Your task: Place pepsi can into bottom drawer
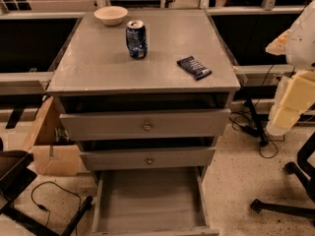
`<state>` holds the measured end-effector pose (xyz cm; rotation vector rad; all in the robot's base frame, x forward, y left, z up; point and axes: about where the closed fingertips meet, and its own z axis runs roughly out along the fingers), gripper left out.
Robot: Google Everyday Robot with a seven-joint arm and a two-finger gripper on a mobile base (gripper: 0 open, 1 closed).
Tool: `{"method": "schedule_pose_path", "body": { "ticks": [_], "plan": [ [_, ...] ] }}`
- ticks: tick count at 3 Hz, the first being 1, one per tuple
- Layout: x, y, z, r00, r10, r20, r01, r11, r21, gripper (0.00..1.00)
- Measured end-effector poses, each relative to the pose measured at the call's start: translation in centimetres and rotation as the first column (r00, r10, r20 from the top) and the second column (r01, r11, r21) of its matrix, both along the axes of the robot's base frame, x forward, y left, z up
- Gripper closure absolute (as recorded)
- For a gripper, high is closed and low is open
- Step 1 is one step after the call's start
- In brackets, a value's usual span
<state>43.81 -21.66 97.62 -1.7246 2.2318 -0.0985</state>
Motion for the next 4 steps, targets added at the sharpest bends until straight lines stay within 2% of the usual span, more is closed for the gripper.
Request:
{"method": "schedule_pose_path", "body": {
  "ticks": [2, 3, 4],
  "plan": [
    [0.5, -0.1, 0.0, 0.9998, 0.004, 0.019, -0.004, 1.000, 0.018, 0.00],
    [3.6, -0.5, -0.6, 0.9958, 0.019, 0.090, -0.027, 0.995, 0.092, 0.00],
    [9.4, 0.0, -0.1, 0.9807, -0.004, 0.195, -0.036, 0.979, 0.200, 0.00]
  ]
}}
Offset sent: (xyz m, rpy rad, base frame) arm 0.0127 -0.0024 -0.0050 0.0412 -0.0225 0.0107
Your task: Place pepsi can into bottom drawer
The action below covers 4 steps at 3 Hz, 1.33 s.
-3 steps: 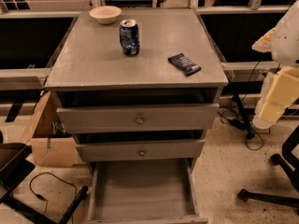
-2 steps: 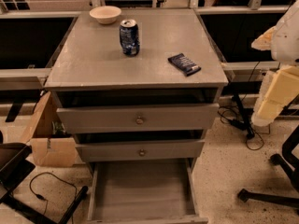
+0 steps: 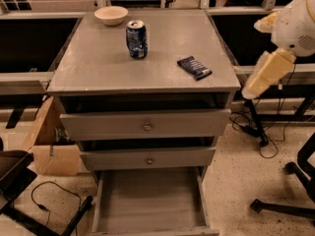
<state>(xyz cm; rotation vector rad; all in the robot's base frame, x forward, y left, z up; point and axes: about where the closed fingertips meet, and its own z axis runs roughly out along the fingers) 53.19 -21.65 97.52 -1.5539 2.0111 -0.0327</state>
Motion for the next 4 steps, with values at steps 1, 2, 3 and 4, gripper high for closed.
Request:
{"method": "schedule_pose_path", "body": {
  "ticks": [1, 2, 3, 4],
  "plan": [
    [5.9, 1.2, 0.7, 0.9951, -0.018, 0.097, 0.002, 0.987, 0.162, 0.00],
    [10.1, 2.8, 0.4, 0.9854, -0.064, 0.158, 0.006, 0.939, 0.343, 0.00],
    [11.3, 3.1, 1.2, 0.9758, -0.093, 0.198, 0.014, 0.930, 0.368, 0.00],
    [11.3, 3.1, 1.2, 0.9759, -0.093, 0.197, 0.015, 0.930, 0.367, 0.00]
  ]
}}
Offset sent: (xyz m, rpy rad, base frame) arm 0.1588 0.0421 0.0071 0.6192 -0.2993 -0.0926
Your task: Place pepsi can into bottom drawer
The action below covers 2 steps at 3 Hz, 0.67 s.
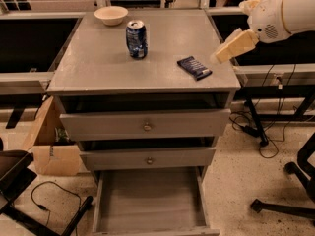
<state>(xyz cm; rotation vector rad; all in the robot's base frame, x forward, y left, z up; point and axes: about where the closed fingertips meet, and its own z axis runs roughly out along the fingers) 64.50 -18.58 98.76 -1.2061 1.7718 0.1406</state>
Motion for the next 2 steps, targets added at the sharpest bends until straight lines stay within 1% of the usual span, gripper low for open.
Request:
{"method": "schedule_pose_path", "body": {
  "ticks": [1, 2],
  "plan": [
    [2.3, 1.4, -1.6, 0.9993, 0.035, 0.015, -0.035, 0.999, 0.028, 0.00],
    [6.5, 4.5, -4.0, 0.9955, 0.094, 0.012, -0.094, 0.992, 0.089, 0.00]
  ]
}}
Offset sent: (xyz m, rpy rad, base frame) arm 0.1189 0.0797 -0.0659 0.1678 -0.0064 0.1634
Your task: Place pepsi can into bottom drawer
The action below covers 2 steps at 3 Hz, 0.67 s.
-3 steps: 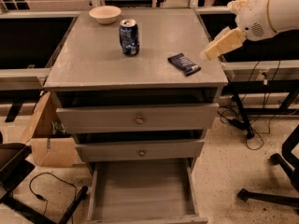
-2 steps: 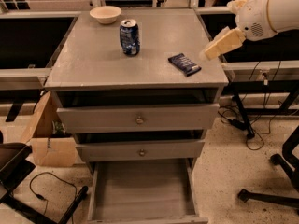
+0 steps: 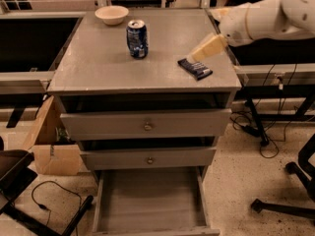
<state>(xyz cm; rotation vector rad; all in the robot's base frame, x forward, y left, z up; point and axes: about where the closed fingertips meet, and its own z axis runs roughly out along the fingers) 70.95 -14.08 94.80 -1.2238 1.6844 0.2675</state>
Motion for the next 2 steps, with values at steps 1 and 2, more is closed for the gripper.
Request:
{"method": "schedule_pose_path", "body": {
  "ticks": [1, 2],
  "plan": [
    [3.2, 3.6, -2.3, 0.9979, 0.060, -0.025, -0.058, 0.996, 0.067, 0.00],
    [5.5, 6.7, -4.2, 0.9937, 0.107, -0.033, -0.101, 0.985, 0.143, 0.00]
  ]
}}
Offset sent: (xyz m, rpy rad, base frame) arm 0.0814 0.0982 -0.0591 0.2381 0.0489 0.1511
